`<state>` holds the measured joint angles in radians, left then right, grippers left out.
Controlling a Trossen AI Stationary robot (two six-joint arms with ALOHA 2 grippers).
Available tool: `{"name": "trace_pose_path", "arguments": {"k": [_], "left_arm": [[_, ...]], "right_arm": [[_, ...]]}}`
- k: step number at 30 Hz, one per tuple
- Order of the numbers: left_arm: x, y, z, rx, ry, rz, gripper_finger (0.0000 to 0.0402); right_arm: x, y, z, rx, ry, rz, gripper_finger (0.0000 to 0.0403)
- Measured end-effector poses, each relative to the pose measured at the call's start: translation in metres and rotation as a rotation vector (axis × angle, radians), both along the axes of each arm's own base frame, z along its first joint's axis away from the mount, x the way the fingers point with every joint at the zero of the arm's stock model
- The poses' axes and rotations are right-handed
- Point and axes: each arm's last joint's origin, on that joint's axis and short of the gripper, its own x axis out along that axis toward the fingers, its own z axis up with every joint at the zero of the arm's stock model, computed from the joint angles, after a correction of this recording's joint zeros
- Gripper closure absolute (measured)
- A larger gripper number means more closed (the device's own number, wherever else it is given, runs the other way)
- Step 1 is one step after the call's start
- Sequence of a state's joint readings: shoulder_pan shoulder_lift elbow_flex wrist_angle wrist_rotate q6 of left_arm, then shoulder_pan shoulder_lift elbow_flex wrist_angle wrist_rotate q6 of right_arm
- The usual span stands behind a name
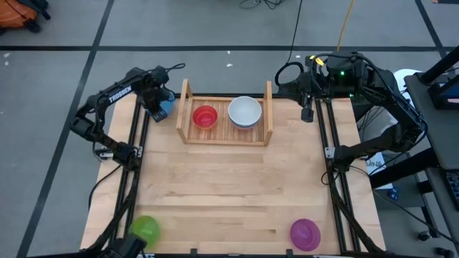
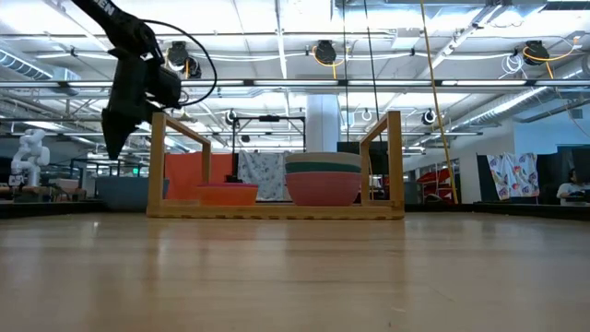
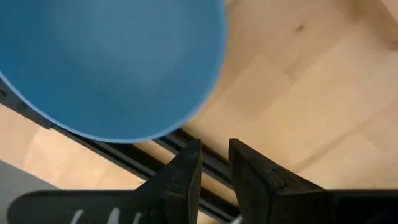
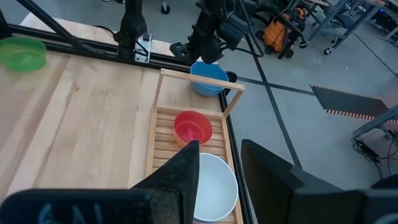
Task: Place and stack bowls onto a shelf
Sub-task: Stack the blue bowl onto the white bowl
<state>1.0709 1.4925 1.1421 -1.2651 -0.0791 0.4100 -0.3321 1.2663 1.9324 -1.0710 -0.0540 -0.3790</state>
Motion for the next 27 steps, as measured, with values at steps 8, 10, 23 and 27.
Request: {"name": "trace_pose_path", "arguments": {"k": [8, 10, 23, 27], "left_arm": [[-0.002, 0.005, -0.018, 0.066, -0.013, 0.039, 0.0314], [-0.002, 0.005, -0.019, 0.068, -0.014, 0.037, 0.0314], [-0.001, 0.004, -0.022, 0.069, -0.018, 0.040, 0.0314], [-0.002, -0.001, -0.022, 0.011, -0.025, 0.026, 0.0314]], "right_arm": [[0.000, 0.000, 0.000, -0.002, -0.005, 0.000, 0.0291], [0.000, 0.000, 0.000, -0.002, -0.005, 0.000, 0.0291], [0.000, 0.000, 0.001, -0.002, -0.006, 0.000, 0.0291], [0.001, 0.000, 0.001, -0.006, -0.016, 0.000, 0.0291]]}}
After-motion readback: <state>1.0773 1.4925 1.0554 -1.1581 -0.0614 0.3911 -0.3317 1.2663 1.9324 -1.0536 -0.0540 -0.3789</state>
